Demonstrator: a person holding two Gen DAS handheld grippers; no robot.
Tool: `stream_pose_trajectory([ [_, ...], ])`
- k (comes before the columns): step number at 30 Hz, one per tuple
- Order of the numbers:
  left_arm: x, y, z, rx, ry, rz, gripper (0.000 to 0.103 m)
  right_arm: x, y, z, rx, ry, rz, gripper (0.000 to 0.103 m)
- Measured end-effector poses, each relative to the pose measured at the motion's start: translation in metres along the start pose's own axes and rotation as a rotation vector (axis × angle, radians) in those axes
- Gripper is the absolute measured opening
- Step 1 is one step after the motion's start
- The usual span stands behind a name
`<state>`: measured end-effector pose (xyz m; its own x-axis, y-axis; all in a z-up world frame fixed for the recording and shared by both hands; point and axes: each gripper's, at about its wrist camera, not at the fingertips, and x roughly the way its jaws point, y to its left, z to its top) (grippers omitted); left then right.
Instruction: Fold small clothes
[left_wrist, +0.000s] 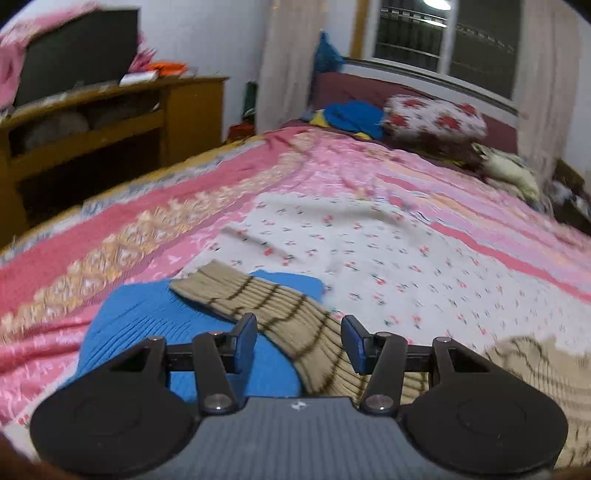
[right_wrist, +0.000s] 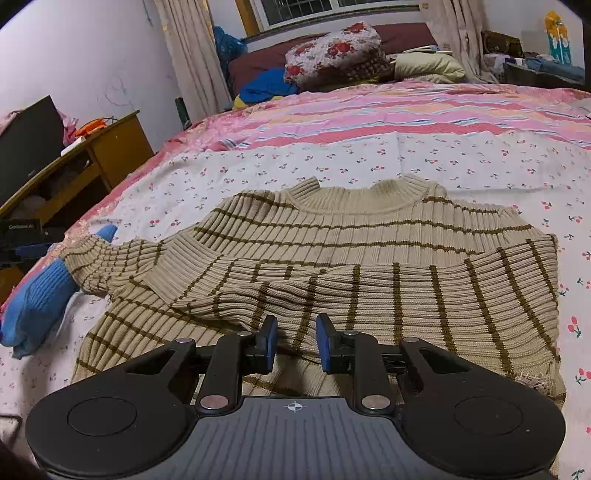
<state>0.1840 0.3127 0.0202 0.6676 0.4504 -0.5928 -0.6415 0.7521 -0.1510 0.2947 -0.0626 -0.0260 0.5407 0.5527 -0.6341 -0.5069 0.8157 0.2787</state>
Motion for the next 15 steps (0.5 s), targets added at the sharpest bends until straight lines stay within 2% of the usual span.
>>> stream_pose_trajectory([
  [5,0.022,0.025,0.006,-0.167,0.048,-0.031,0.056,0.000,0.000,0.000,0.002,-0.002,0.001,0.024],
  [9,0.034,0.041,0.002,-0.336,0.088,-0.087,0.056,0.000,0.001,0.000,0.007,-0.003,0.000,0.025],
  [15,0.053,0.043,-0.001,-0.376,0.098,-0.079,0.056,0.000,0.001,0.000,0.006,-0.002,-0.003,0.025],
])
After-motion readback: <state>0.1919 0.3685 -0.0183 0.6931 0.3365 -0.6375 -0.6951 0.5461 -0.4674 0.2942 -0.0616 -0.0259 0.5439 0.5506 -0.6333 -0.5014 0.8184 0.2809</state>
